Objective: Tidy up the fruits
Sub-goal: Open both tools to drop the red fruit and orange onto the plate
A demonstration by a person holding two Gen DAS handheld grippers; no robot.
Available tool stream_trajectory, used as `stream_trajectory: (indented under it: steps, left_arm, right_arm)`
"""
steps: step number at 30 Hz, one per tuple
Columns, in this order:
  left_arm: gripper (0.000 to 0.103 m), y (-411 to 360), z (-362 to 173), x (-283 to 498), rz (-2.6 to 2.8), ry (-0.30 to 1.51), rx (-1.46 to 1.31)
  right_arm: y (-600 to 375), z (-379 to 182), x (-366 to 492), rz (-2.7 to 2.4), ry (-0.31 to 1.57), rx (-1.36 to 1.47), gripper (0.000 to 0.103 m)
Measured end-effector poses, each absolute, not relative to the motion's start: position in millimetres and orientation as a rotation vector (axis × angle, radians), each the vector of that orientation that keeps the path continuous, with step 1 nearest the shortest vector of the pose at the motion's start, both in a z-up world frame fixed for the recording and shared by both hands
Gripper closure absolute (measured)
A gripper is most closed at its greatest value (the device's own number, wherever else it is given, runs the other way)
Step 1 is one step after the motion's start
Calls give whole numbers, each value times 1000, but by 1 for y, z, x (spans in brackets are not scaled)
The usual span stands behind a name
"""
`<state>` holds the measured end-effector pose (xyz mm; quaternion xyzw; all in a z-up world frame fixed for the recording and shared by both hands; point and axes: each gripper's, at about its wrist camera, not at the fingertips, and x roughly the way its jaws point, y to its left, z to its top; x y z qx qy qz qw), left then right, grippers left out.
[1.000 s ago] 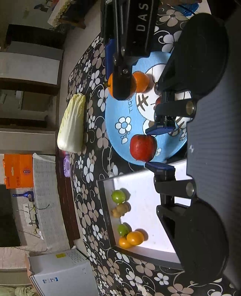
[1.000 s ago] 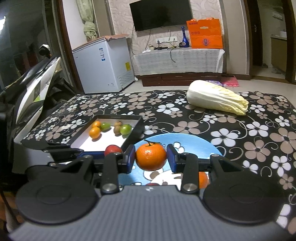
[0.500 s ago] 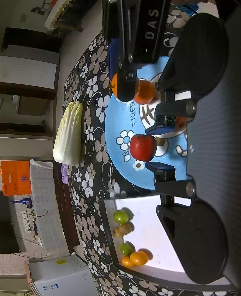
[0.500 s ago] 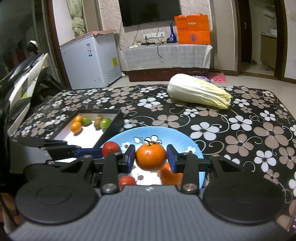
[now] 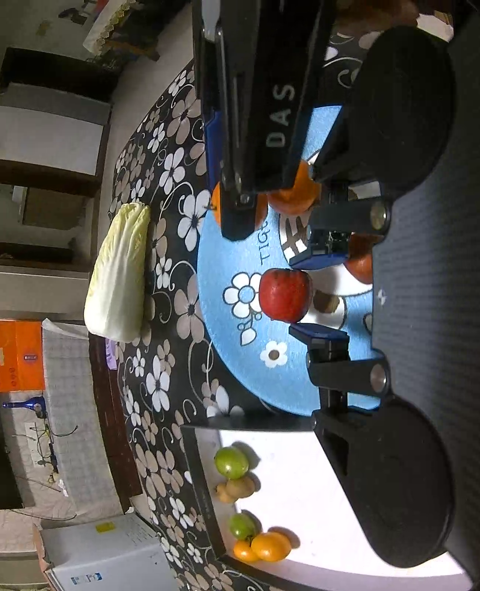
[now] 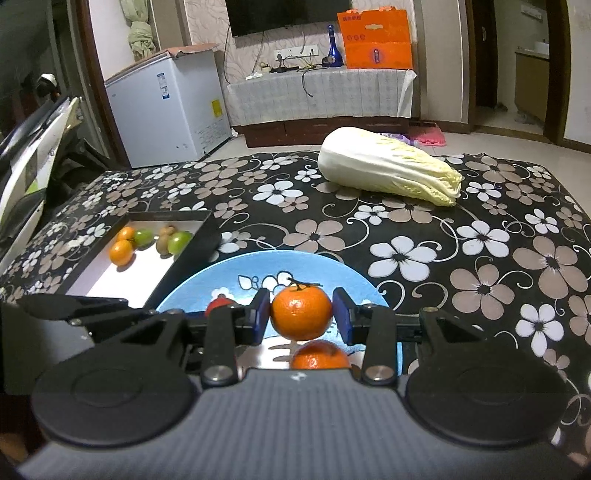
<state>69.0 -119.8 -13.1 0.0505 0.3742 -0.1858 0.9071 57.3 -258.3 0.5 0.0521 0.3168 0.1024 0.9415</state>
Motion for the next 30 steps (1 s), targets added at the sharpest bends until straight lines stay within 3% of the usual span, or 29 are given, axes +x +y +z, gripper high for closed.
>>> stream_trajectory:
  steps: [30]
  left_arm:
    - [66,-136,-26,67,-384,789,127]
  right_arm:
    - [-244,-19,80,227,705,61,62]
